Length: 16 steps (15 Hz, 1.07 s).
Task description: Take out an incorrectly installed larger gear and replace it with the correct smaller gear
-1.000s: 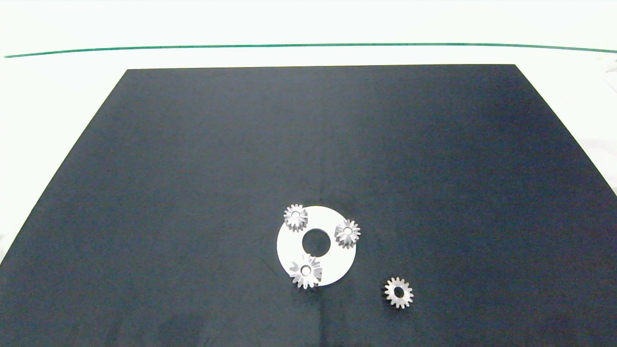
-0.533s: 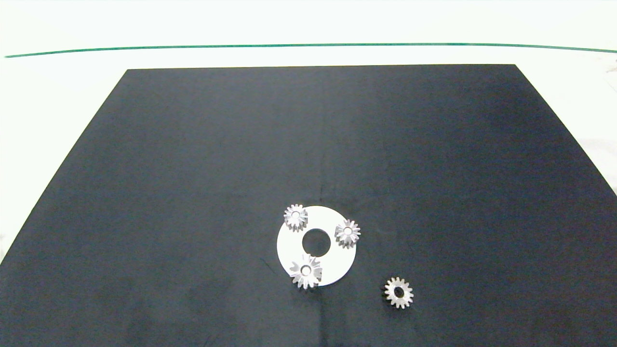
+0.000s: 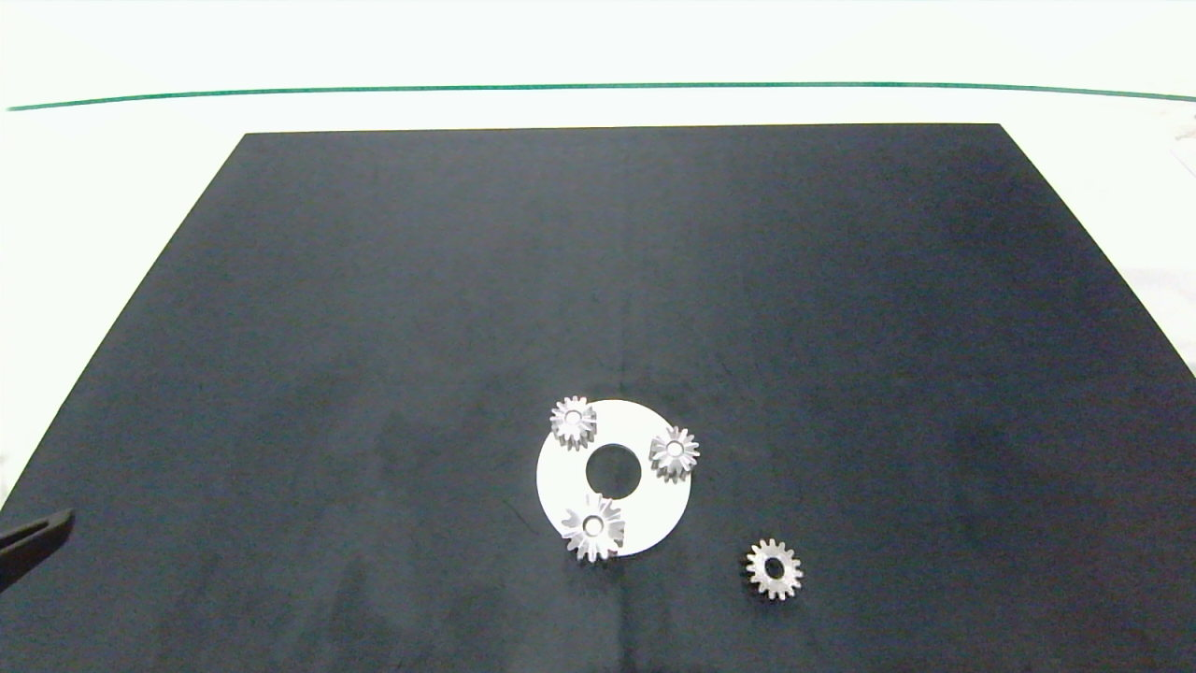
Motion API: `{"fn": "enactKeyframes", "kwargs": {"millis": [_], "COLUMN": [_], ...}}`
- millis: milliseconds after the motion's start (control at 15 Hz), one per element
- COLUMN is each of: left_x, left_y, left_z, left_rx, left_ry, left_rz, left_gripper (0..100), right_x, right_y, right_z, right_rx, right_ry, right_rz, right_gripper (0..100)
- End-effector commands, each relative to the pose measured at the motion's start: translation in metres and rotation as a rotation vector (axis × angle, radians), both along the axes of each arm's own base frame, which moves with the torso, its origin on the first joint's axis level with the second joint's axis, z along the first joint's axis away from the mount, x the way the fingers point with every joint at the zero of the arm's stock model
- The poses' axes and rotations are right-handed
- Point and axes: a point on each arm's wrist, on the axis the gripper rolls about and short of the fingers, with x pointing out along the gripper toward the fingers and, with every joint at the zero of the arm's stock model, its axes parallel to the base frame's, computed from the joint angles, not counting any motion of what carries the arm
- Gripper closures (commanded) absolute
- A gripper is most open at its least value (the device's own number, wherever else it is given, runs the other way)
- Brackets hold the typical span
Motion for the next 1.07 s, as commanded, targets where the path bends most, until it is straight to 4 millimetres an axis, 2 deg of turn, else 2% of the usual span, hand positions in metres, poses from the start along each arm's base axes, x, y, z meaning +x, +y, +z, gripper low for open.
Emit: {"fn": "enactKeyframes", "kwargs": {"millis": [67,200,333,467,667,867,1067], "left_x": [0.088,0.112,0.127,0.133,0.127,0.134,0.140], "left_y": [-0.067,-0.109,-0.144,-0.179,-0.205,-0.213,-0.227], "left_z": [0.010,-0.008,-0.028,-0.041,-0.047,-0.050,-0.066], "left_rx": [0.045,0.041,0.095,0.165,0.210,0.244,0.281], "left_ry": [0.267,0.391,0.438,0.432,0.477,0.463,0.501], "left_rz": [-0.285,-0.356,-0.411,-0.430,-0.475,-0.429,-0.435], "left_gripper": [0,0,0,0,0,0,0], "right_x": [0.035,0.035,0.036,0.039,0.044,0.048,0.049], "right_y": [0.007,0.008,0.008,0.009,0.011,0.013,0.013], "right_z": [0.039,0.045,0.053,0.056,0.055,0.055,0.055], "right_rx": [-0.032,-0.022,-0.016,0.004,0.020,0.025,0.025], "right_ry": [0.118,0.098,0.080,0.080,0.097,0.101,0.104], "right_rz": [0.161,0.211,0.213,0.222,0.233,0.256,0.257], "right_gripper": [0,0,0,0,0,0,0]}}
